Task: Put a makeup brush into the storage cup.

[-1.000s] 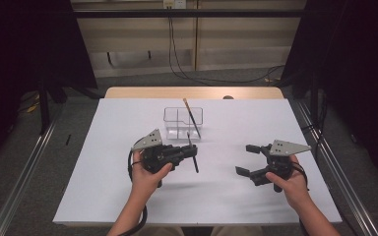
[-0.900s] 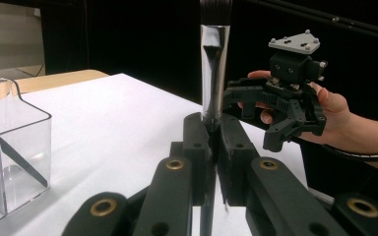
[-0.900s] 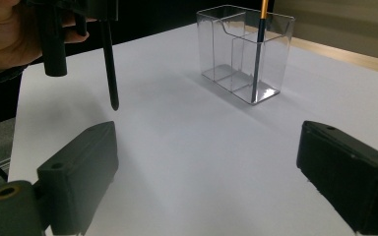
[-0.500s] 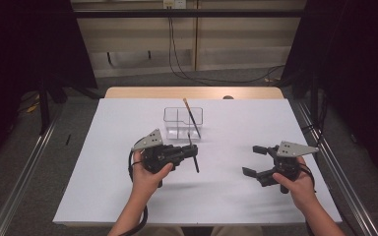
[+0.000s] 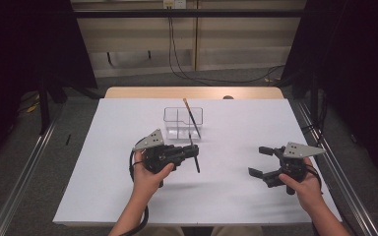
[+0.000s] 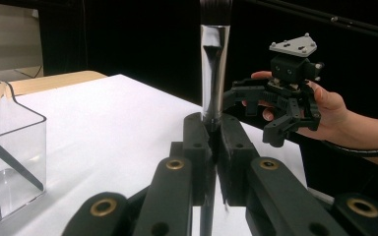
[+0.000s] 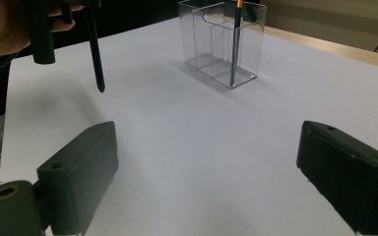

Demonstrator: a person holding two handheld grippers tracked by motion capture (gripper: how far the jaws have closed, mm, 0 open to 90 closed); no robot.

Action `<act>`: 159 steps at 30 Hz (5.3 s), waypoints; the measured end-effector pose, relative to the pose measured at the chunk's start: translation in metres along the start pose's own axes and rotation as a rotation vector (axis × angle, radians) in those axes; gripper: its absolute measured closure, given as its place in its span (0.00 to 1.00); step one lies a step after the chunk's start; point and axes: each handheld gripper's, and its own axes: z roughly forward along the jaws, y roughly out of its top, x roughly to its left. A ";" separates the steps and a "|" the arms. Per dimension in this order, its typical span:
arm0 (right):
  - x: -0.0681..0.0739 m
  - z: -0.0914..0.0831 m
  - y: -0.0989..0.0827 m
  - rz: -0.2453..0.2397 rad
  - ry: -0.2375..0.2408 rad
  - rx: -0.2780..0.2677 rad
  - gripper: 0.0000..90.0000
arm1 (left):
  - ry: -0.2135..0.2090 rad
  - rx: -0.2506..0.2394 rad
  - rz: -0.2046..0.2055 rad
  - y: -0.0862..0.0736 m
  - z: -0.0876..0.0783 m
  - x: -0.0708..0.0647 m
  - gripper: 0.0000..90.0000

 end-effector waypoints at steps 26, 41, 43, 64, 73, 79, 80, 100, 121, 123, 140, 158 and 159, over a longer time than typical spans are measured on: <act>-0.007 -0.021 -0.011 0.009 -0.052 -0.012 0.10 | 0.005 0.011 0.005 0.002 0.000 0.001 0.93; -0.007 -0.025 -0.016 0.010 -0.060 -0.008 0.10 | 0.017 0.021 0.000 0.009 0.001 0.006 0.93; -0.007 -0.025 -0.016 0.007 -0.061 -0.009 0.10 | 0.018 0.022 0.001 0.011 0.002 0.007 0.93; -0.009 -0.029 -0.017 0.016 -0.063 -0.023 0.09 | 0.052 0.034 0.004 0.028 0.008 0.021 0.93; -0.009 -0.029 -0.017 0.013 -0.060 -0.023 0.10 | 0.063 0.039 0.005 0.033 0.013 0.027 0.93; -0.009 -0.031 -0.017 0.013 -0.065 -0.027 0.09 | 0.067 0.034 0.004 0.036 0.015 0.030 0.93; -0.009 -0.031 -0.017 0.015 -0.065 -0.029 0.09 | 0.068 0.034 0.003 0.037 0.015 0.031 0.93; -0.010 -0.033 -0.016 0.012 -0.068 -0.040 0.09 | 0.088 0.028 0.012 0.055 0.023 0.041 0.93; -0.011 -0.033 -0.017 0.013 -0.065 -0.040 0.09 | 0.111 0.033 0.006 0.069 0.032 0.054 0.93; -0.011 -0.033 -0.017 0.011 -0.065 -0.040 0.09 | 0.113 0.037 0.007 0.070 0.033 0.056 0.93; -0.012 -0.033 -0.018 0.017 -0.060 -0.040 0.09 | 0.148 0.037 0.001 0.077 0.037 0.070 0.93; -0.011 -0.031 -0.018 0.013 -0.052 -0.040 0.09 | 0.193 0.027 -0.010 0.081 0.041 0.083 0.93; -0.011 -0.031 -0.018 0.011 -0.053 -0.039 0.09 | 0.196 0.027 -0.008 0.081 0.042 0.083 0.93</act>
